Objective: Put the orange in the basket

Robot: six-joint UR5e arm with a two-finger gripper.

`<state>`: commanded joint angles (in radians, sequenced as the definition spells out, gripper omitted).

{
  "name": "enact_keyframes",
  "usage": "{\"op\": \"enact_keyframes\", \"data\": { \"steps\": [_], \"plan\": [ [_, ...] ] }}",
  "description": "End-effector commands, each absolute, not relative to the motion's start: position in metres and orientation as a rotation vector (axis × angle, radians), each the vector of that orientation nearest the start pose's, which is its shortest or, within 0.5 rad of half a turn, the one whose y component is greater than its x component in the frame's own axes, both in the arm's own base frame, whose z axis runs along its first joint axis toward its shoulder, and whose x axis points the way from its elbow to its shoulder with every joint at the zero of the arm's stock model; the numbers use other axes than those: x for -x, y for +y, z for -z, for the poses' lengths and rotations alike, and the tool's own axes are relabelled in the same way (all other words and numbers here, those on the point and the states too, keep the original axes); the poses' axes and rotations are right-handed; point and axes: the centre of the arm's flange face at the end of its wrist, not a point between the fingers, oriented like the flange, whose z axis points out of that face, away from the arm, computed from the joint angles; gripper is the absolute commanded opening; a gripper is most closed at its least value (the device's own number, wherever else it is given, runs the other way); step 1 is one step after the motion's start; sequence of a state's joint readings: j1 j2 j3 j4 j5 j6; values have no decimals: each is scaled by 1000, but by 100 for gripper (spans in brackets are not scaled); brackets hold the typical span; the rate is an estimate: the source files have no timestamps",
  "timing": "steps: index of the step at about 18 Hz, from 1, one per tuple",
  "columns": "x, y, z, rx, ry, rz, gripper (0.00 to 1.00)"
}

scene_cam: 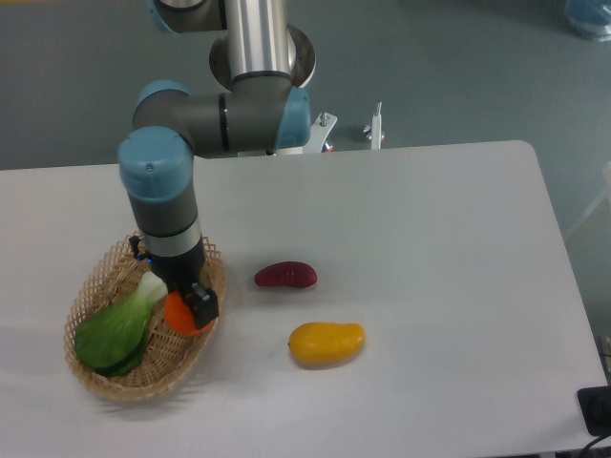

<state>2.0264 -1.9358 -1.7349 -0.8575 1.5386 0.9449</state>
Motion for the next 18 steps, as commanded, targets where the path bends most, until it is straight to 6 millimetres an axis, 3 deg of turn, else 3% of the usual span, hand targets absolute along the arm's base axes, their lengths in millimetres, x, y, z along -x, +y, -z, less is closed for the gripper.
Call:
{"op": "enact_keyframes", "data": {
  "steps": [6,10,15,18],
  "plan": [
    [131,605,-277,2921,586,-116,100],
    [151,608,-292,2955,553,-289,100],
    [241,585,-308,2971,392,-393,100],
    [325,566,-331,2936,314,-428,100]
  ]
}}
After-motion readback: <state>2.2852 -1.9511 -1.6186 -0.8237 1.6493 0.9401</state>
